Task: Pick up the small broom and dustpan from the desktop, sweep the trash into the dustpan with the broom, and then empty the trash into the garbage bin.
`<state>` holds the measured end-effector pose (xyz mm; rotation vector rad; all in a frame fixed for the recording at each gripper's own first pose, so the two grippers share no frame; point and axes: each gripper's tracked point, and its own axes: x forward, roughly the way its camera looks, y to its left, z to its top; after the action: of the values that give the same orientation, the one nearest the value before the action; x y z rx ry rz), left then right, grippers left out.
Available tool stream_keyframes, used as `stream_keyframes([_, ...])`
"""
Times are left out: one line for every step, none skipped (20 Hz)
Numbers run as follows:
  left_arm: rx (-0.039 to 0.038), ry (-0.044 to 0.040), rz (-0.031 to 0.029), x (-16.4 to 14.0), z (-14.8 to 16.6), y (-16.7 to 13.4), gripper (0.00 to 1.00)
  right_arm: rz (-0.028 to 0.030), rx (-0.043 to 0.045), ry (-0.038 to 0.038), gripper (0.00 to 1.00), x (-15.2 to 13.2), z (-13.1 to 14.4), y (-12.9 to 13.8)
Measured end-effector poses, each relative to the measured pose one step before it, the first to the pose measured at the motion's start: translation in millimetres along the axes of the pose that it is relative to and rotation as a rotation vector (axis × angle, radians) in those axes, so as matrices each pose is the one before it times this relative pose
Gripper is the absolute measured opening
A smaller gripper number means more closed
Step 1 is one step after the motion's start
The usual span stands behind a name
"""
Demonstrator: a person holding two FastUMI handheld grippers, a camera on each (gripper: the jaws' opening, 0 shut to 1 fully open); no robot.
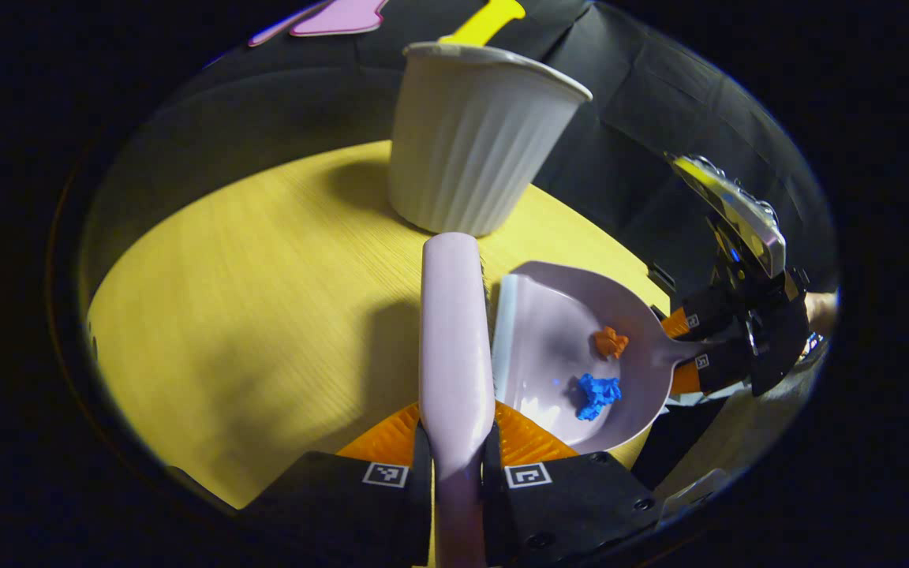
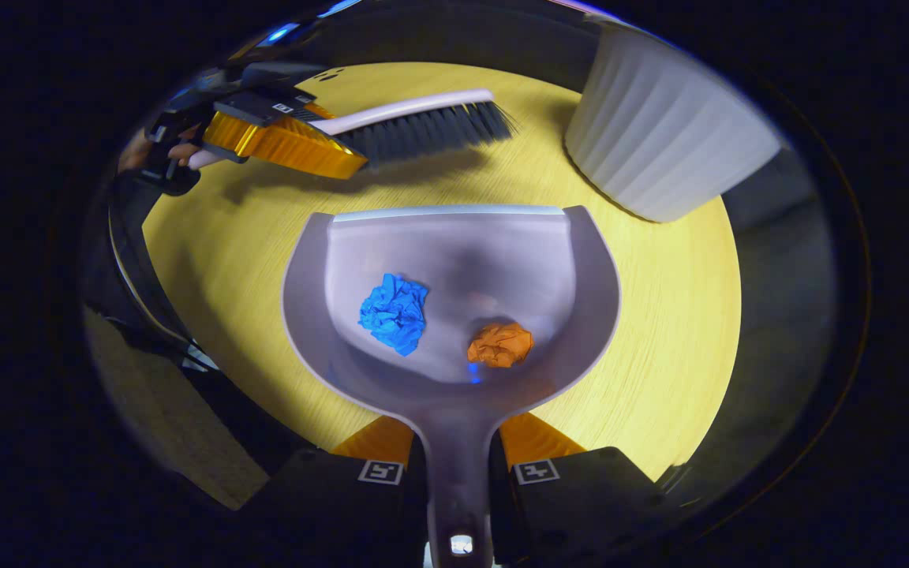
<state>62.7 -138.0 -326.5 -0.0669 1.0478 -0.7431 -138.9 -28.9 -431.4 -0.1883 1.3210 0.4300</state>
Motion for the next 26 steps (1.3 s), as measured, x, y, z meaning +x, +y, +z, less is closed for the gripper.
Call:
stream_keyframes([-0.00458, -0.01768, 0.04173, -3.13, -0.85, 1.29, 0.30, -0.00160, 0.03605, -0.00928, 0.36, 0.36, 2.07, 0.09])
stream_keyframes([0.00047, -0.00816, 0.03984, -3.56, -1.28, 2.19, 0.30, -0.00793, 0.03388, -0.01040, 0.36, -6.02, 1.78, -0.60])
stream_keyframes([0.00110, -0.00342, 0.03517, 6.58, 0.07, -1.10, 0.30, -0.01042, 0.02976, -0.01356, 0.36, -7.56, 2.20, -1.84])
stream_keyframes([-0.00393, 0.00205, 0.02326, 0.86, 0.32, 0.73, 0.30, -0.01152, 0.02998, -0.01371, 0.36, -9.60, 2.76, 0.33])
stream_keyframes([-0.00743, 0.00345, 0.01518, -0.38, 0.05, 0.66, 0.30, -0.01168, 0.02726, -0.01482, 0.36, -10.18, 3.88, -1.41])
stream_keyframes([-0.00512, 0.00567, 0.01347, 0.68, -1.03, 0.14, 0.31, -0.01458, 0.02238, -0.01769, 0.36, -10.40, 3.88, -1.48])
stream_keyframes([-0.00078, 0.00948, 0.01601, 0.21, -1.35, 1.61, 0.31, -0.01913, 0.01749, -0.01271, 0.36, -10.39, 3.59, -3.12])
stream_keyframes([-0.00257, 0.01117, 0.01255, -0.08, -1.13, 0.18, 0.30, -0.02366, 0.01099, -0.00837, 0.36, -11.03, 3.85, -2.80])
stream_keyframes([-0.00165, 0.00973, 0.00633, -0.66, -1.40, 0.02, 0.30, -0.02846, 0.00762, -0.00842, 0.36, -9.73, 6.72, -4.36])
stream_keyframes([0.00279, 0.00906, 0.00422, 0.15, -0.59, 0.22, 0.30, -0.03019, 0.00558, -0.00653, 0.36, -11.03, 9.67, -5.83])
stream_keyframes([0.00537, 0.00756, 0.00262, -0.50, -0.89, 1.47, 0.30, -0.03089, 0.01004, -0.00416, 0.36, -12.23, 9.51, -5.81])
stream_keyframes([0.00582, 0.00804, 0.00165, 0.10, -0.11, 0.45, 0.31, -0.01955, 0.01417, -0.00621, 0.36, -4.29, 7.97, -5.60])
stream_keyframes([0.00513, 0.00484, 0.00070, -0.61, -1.22, 0.80, 0.29, -0.01491, 0.02433, -0.01384, 0.36, -7.00, 13.01, -7.33])
stream_keyframes([0.00383, 0.00330, 0.00014, 0.25, -0.08, 0.26, 0.29, -0.01216, 0.01929, -0.02493, 0.36, -5.05, 13.35, -6.55])
stream_keyframes([-0.00036, 0.00257, -0.00249, 0.16, -1.18, -0.15, 0.30, -0.01435, 0.02166, -0.02579, 0.36, -4.41, 12.28, -6.36])
stream_keyframes([-0.00607, 0.00148, -0.00376, -0.41, 0.17, -0.42, 0.32, -0.00987, 0.01864, -0.00976, 0.36, -4.54, 8.18, -13.88])
stream_keyframes([-0.00599, -0.00007, -0.00614, 0.26, -0.54, -1.41, 0.30, -0.01127, 0.01476, -0.00794, 0.38, -3.64, 8.48, -12.43])
stream_keyframes([-0.00483, -0.00335, -0.00437, -0.11, 0.88, 0.04, 0.30, -0.01412, 0.00195, -0.00270, 0.40, -1.87, 6.36, -4.93])
stream_keyframes([-0.00140, -0.00126, -0.00258, 0.65, -0.66, -0.20, 0.30, -0.02374, -0.01268, 0.00087, 0.36, 2.72, 11.63, -9.60])
stream_keyframes([-0.00097, -0.00127, 0.00070, -0.19, 0.10, 0.55, 0.32, -0.02389, -0.01551, 0.00247, 0.36, 5.90, 15.06, -11.64])
stream_keyframes([0.00093, -0.00109, 0.00177, 0.52, -0.82, -0.22, 0.30, -0.02015, -0.01523, 0.00350, 0.36, 3.54, 13.16, -10.18])
stream_keyframes([0.00156, -0.00149, 0.00152, 0.10, 0.53, -0.29, 0.30, -0.01678, -0.01328, 0.00024, 0.36, 2.81, 10.04, -7.97])
stream_keyframes([0.00018, 0.00008, 0.00190, 0.41, -0.58, 0.55, 0.30, -0.01408, -0.01555, 0.00066, 0.36, 2.14, 11.84, -8.12])
stream_keyframes([-0.00079, 0.00126, 0.00192, -0.06, 0.15, -0.06, 0.30, -0.01931, -0.02706, 0.00560, 0.36, 1.45, 7.51, -4.77])
stream_keyframes([-0.00293, 0.00155, 0.00320, 0.37, -1.07, -0.26, 0.30, -0.02415, -0.03544, 0.01134, 0.36, 5.92, 11.95, -9.39])
stream_keyframes([-0.00276, 0.00036, 0.00317, -0.13, 0.14, 0.01, 0.30, -0.01968, -0.03516, 0.01608, 0.36, 6.07, 12.15, -6.71])
